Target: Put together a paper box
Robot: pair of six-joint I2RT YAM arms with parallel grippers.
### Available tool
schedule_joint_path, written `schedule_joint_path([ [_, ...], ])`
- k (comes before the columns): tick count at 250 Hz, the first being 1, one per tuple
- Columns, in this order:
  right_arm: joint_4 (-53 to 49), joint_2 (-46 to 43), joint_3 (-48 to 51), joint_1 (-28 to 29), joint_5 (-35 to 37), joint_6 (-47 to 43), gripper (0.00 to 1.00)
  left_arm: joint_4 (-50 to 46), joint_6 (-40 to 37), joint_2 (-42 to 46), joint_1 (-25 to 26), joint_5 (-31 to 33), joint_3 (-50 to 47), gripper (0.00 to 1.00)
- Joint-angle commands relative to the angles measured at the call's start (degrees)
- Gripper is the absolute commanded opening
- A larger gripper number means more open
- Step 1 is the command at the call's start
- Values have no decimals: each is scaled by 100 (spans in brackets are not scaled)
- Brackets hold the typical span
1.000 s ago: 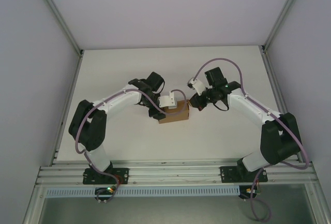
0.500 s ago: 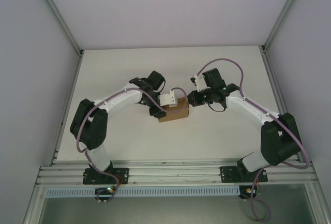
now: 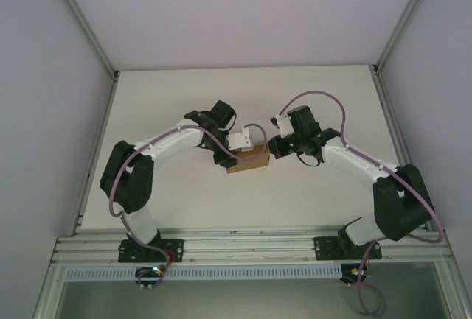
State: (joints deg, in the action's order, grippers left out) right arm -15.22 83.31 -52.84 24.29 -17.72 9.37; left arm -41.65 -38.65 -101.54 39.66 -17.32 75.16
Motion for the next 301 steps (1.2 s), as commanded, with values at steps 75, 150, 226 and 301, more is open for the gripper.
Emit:
schedule_joint_path([
  [75,-509,-138,-184,221,685,583,0,429,253,387,190,251,2,100],
  [150,-897,-62,-459,425,958,1092,0,1294,1616,1335,513,1766,-608,100],
  [226,-1101,61,-644,498,1094,1133,0,1113,3584,2324,484,2416,-1537,83],
  [301,-1253,101,-760,654,1275,1050,0,1466,4044,2228,-81,1409,-1445,48],
])
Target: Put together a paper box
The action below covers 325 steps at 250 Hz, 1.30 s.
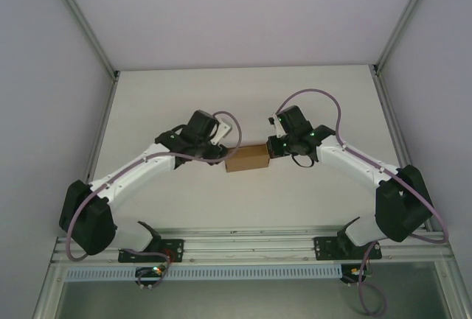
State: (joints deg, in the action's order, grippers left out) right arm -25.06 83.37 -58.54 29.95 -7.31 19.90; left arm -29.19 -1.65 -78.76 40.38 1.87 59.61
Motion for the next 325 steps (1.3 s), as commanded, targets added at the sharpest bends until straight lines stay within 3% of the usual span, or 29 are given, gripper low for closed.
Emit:
schedule_joint_path([
  [1,-275,93,-191,93,241,1,0,221,342,-51,-153,-516,115,47],
  [18,-302,80,-201,107,322,-2,0,198,299,-111,-162,-660,129,42],
  [77,-245,86,-186,108,309,42,0,124,216,-139,-153,-1001,-2,42],
  [188,-315,135,-236,142,335,93,0,100,401,267,-188,-907,-143,56],
  [235,-359,118,-304,169,353,127,0,226,337,376,-190,-1277,-343,57],
  [281,-419,100,-359,186,352,185,0,319,299,317,-188,-1514,-473,50],
  [325,-395,144,-353,220,328,219,0,309,417,156,-190,-1292,-383,40],
])
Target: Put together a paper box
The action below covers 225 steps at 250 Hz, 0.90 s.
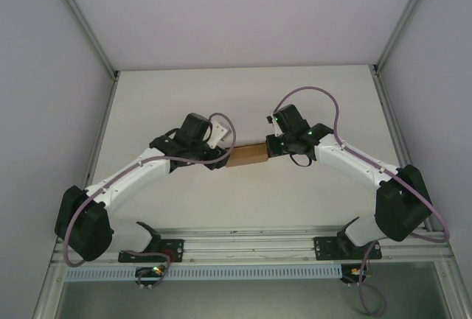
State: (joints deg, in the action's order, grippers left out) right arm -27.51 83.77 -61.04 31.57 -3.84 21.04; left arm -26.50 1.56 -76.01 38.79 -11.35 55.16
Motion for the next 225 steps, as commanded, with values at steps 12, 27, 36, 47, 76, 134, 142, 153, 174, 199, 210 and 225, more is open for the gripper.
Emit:
schedule_joint_path([
  [12,-158,130,-93,60,-5,110,0,50,141,-182,-29,46,97,34],
  [27,-158,162,-88,59,31,144,0,45,189,-279,-29,46,179,30],
  [36,-167,181,-84,60,44,160,0,40,216,-351,-27,58,225,25],
  [47,-151,193,-69,73,49,170,0,23,273,-436,-31,96,273,21],
  [76,-156,249,-56,95,152,211,0,-21,589,-629,-33,-28,439,5],
  [134,-215,268,-16,304,836,261,0,-344,1240,-792,-44,-66,762,0],
  [142,-158,242,38,326,907,270,0,-391,1338,-800,-71,-145,777,0],
  [153,-87,215,111,365,1010,286,0,-480,1434,-815,-104,-262,803,0],
  [174,28,162,227,428,1244,282,0,-582,1611,-787,-223,-608,813,0],
  [199,111,122,276,556,1580,128,0,-574,1881,-775,-442,-1315,804,0],
  [210,138,120,276,631,1722,23,0,-596,1971,-805,-531,-1636,836,0],
  [225,206,122,293,730,1898,-78,0,-588,2145,-846,-648,-1874,867,0],
])
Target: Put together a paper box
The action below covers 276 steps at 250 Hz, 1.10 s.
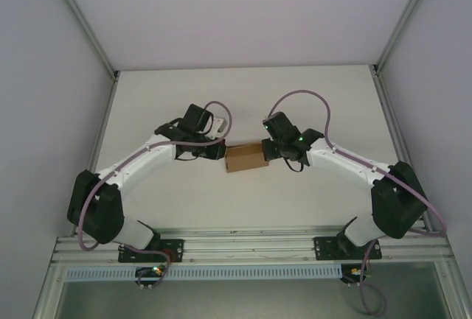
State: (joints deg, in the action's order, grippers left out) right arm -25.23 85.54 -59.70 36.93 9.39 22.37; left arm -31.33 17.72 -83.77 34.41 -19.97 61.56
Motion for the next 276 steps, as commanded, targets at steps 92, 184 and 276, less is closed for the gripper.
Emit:
schedule_joint_path([
  [92,708,-238,575,506,916,-778,0,-290,1151,-375,-612,-1958,519,0],
  [184,999,-401,772,534,635,-1420,0,-734,952,-651,-607,-1781,629,0],
  [276,1031,-389,816,529,637,-1297,1,-1127,359,-1027,-160,-369,557,0],
])
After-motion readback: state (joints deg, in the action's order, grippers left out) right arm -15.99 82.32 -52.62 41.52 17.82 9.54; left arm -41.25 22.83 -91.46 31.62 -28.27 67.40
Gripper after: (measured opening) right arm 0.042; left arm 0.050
